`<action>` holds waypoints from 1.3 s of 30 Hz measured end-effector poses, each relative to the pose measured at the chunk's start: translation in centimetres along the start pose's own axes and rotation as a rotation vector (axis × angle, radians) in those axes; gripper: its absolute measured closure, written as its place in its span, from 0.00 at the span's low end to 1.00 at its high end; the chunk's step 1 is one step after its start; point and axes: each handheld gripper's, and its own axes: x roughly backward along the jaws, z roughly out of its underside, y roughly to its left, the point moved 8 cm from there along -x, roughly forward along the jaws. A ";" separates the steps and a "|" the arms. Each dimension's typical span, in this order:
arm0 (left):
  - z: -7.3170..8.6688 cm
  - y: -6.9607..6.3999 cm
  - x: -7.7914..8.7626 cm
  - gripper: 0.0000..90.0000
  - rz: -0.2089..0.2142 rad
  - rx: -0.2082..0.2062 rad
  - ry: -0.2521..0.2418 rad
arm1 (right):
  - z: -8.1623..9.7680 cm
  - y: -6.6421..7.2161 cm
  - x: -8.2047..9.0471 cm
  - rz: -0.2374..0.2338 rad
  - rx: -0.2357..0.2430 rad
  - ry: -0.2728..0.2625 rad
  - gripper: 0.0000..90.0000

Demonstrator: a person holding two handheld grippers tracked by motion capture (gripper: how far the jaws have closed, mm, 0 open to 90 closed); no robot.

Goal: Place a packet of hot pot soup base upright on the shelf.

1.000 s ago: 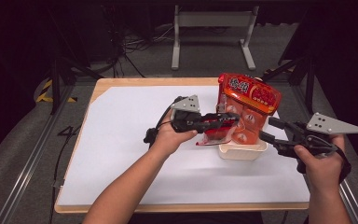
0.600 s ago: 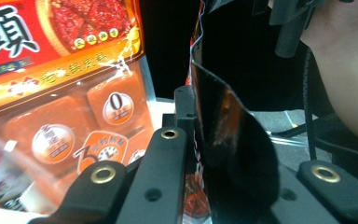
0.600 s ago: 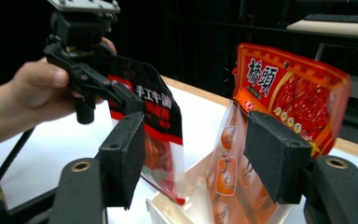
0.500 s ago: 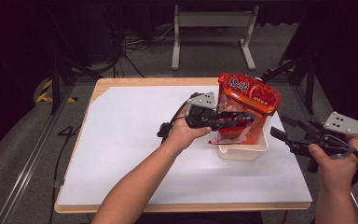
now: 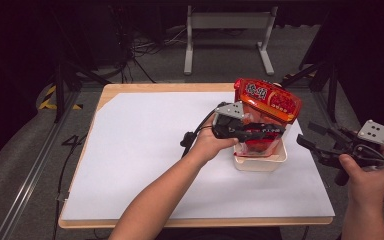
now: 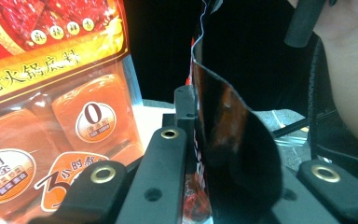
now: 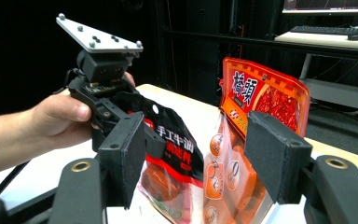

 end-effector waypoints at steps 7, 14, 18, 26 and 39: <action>0.5 0.1 -1.2 1.00 0.012 -0.002 0.011 | 0.1 -0.1 -0.1 0.001 -0.003 0.002 0.43; 1.0 0.1 -1.9 1.00 0.010 -0.003 0.027 | 0.1 0.0 -0.1 -0.004 -0.002 0.002 0.43; 1.5 0.3 -2.2 1.00 0.003 -0.002 0.039 | 0.1 0.0 -0.2 -0.005 0.000 0.004 0.42; 2.0 0.6 -2.6 1.00 -0.004 -0.006 0.037 | 0.2 0.0 -0.2 -0.004 -0.001 0.009 0.42; 2.6 0.9 -3.6 0.99 -0.015 0.000 0.040 | 0.4 0.2 -0.6 -0.013 0.004 0.019 0.42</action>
